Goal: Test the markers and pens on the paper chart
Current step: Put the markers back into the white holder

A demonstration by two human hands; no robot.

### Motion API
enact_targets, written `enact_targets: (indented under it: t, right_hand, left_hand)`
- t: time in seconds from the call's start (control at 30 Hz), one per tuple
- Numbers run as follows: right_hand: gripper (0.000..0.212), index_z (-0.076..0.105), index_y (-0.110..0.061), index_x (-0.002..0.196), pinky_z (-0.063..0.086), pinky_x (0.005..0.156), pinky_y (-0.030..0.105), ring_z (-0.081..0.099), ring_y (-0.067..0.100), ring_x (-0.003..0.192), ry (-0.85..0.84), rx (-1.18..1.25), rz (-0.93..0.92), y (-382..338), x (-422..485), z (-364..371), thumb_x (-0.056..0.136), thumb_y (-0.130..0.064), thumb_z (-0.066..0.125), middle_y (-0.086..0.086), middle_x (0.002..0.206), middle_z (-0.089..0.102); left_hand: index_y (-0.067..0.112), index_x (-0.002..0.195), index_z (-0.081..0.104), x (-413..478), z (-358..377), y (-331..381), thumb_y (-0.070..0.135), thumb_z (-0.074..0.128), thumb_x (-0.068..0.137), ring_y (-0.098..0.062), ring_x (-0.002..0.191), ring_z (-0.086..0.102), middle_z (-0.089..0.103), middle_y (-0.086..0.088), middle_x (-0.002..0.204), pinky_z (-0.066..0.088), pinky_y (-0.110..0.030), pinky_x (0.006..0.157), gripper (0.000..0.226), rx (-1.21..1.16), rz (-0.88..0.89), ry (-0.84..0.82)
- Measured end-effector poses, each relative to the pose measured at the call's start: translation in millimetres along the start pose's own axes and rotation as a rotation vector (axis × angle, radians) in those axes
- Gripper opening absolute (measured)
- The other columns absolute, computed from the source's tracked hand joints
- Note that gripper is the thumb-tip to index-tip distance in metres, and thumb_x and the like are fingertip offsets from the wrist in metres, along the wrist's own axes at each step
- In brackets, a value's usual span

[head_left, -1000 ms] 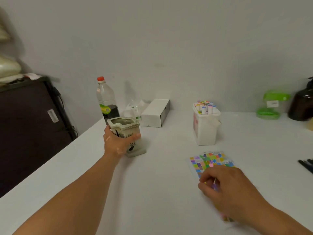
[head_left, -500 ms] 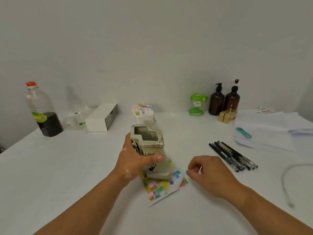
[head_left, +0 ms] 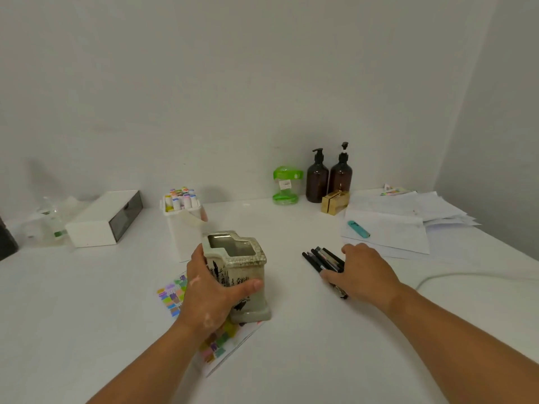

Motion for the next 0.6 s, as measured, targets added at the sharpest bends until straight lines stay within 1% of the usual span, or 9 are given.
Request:
enact_targets:
  t: [0.03,0.07,0.1,0.2,0.3,0.33,0.43,0.53,0.6]
  right_hand:
    - [0.077,0.053,-0.021,0.121,0.045,0.075,0.033,0.051,0.02,0.106,-0.065,-0.042,0.031,-1,8,2,0.072,-0.081,0.06,0.0,0.114,0.054]
    - [0.082,0.051,-0.021,0.118,0.044,0.074,0.033,0.049,0.02,0.103,-0.127,-0.064,0.052,-3,14,5,0.068,-0.085,0.058,0.0,0.111,0.052]
    - [0.081,0.05,-0.021,0.113,0.044,0.071,0.033,0.049,0.019,0.101,-0.175,-0.074,0.061,-5,18,7,0.065,-0.086,0.058,0.0,0.108,0.051]
    - [0.057,0.05,-0.021,0.097,0.046,0.066,0.032,0.051,0.02,0.095,-0.236,-0.063,0.069,-16,29,11,0.072,-0.07,0.063,0.003,0.107,0.051]
    - [0.035,0.05,-0.021,0.083,0.045,0.058,0.029,0.057,0.017,0.082,-0.261,-0.047,0.047,-30,32,12,0.078,-0.052,0.065,0.0,0.09,0.053]
    - [0.03,0.05,-0.02,0.081,0.042,0.055,0.027,0.058,0.015,0.077,-0.263,-0.042,0.033,-35,32,14,0.08,-0.046,0.065,-0.001,0.086,0.055]
    - [0.019,0.05,-0.017,0.091,0.036,0.05,0.025,0.053,0.012,0.068,-0.236,-0.054,0.003,-48,28,23,0.085,-0.03,0.062,-0.003,0.081,0.053]
    - [0.01,0.049,-0.019,0.092,0.035,0.052,0.026,0.052,0.015,0.071,-0.167,-0.145,-0.04,-56,21,26,0.089,-0.023,0.057,-0.005,0.076,0.046]
    - [0.007,0.049,-0.02,0.092,0.035,0.053,0.025,0.054,0.017,0.075,-0.167,-0.136,-0.044,-59,17,23,0.091,-0.023,0.055,-0.004,0.079,0.048]
  left_hand:
    - [0.042,0.138,0.033,1,0,-1,0.067,0.092,0.026,-0.019,0.12,0.055,0.051,0.007,0.132,0.054,-0.046,0.097,0.13,-0.015,-0.005,-0.022]
    - [0.044,0.138,0.034,3,0,-2,0.064,0.094,0.027,-0.02,0.119,0.056,0.053,0.006,0.132,0.055,-0.046,0.096,0.128,-0.048,-0.007,-0.059]
    - [0.045,0.137,0.037,4,-2,-4,0.06,0.096,0.028,-0.02,0.118,0.059,0.058,0.006,0.129,0.056,-0.045,0.093,0.125,-0.095,-0.012,-0.106]
    - [0.043,0.136,0.044,8,-14,-5,0.06,0.095,0.039,-0.02,0.116,0.064,0.065,0.004,0.125,0.059,-0.042,0.088,0.111,-0.201,-0.043,-0.262]
    - [0.037,0.137,0.048,13,-25,-4,0.06,0.091,0.05,-0.016,0.117,0.063,0.065,0.002,0.127,0.059,-0.034,0.087,0.099,-0.195,-0.033,-0.348]
    - [0.036,0.136,0.048,14,-26,-4,0.055,0.091,0.053,-0.016,0.118,0.063,0.065,0.002,0.127,0.058,-0.032,0.088,0.095,-0.192,-0.031,-0.356]
    - [0.038,0.135,0.046,15,-28,-5,0.044,0.091,0.057,-0.016,0.118,0.062,0.063,0.004,0.128,0.058,-0.029,0.087,0.091,-0.179,-0.019,-0.366]
    - [0.041,0.133,0.041,13,-25,-9,0.029,0.097,0.054,-0.018,0.112,0.066,0.065,0.004,0.123,0.06,-0.031,0.08,0.097,-0.202,-0.023,-0.375]
    - [0.042,0.132,0.039,9,-21,-11,0.023,0.099,0.052,-0.017,0.108,0.069,0.066,0.004,0.119,0.061,-0.035,0.077,0.101,-0.206,-0.025,-0.349]
Point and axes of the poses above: each hand's wrist, its own x-axis towards the middle knuckle, its own z-axis out of the palm, y = z × x, the point moved 2 cm from there along x, towards the middle knuckle
